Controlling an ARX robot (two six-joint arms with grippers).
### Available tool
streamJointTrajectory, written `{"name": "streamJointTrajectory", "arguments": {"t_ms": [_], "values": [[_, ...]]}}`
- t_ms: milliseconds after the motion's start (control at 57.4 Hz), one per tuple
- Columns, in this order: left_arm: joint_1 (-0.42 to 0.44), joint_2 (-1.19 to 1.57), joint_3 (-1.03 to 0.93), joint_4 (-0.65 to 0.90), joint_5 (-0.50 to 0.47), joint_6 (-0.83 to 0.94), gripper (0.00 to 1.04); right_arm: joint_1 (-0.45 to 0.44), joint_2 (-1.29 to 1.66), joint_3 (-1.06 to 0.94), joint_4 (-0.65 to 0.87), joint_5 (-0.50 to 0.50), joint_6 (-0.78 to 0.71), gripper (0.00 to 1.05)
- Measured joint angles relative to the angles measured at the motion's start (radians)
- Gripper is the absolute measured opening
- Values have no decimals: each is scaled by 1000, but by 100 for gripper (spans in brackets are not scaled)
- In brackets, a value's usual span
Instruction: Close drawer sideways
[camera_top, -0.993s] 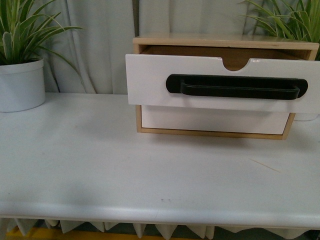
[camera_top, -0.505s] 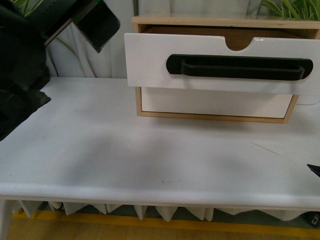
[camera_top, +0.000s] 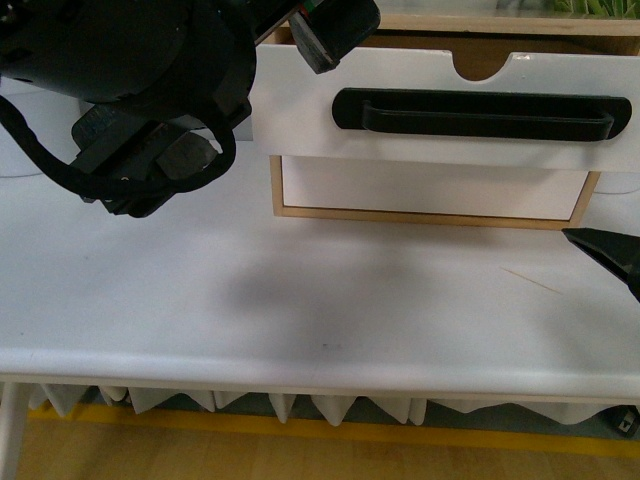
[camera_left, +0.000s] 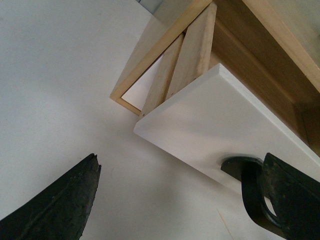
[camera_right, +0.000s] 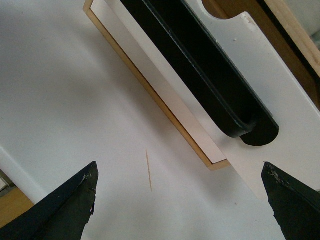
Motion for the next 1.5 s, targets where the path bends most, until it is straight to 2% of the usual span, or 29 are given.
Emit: {"name": "streamJointTrajectory", "arguments": {"t_ms": [540,905,1498], "values": [[-26,67,55,-2,7,19,99,-53,113,116,19,-6,24,96],[-20,116,89,5,50,19,99,-60,194,175,32,-11,32,96],[40,333,355,-23,138,79,99,-80,467,435,48,2,35,96]]}}
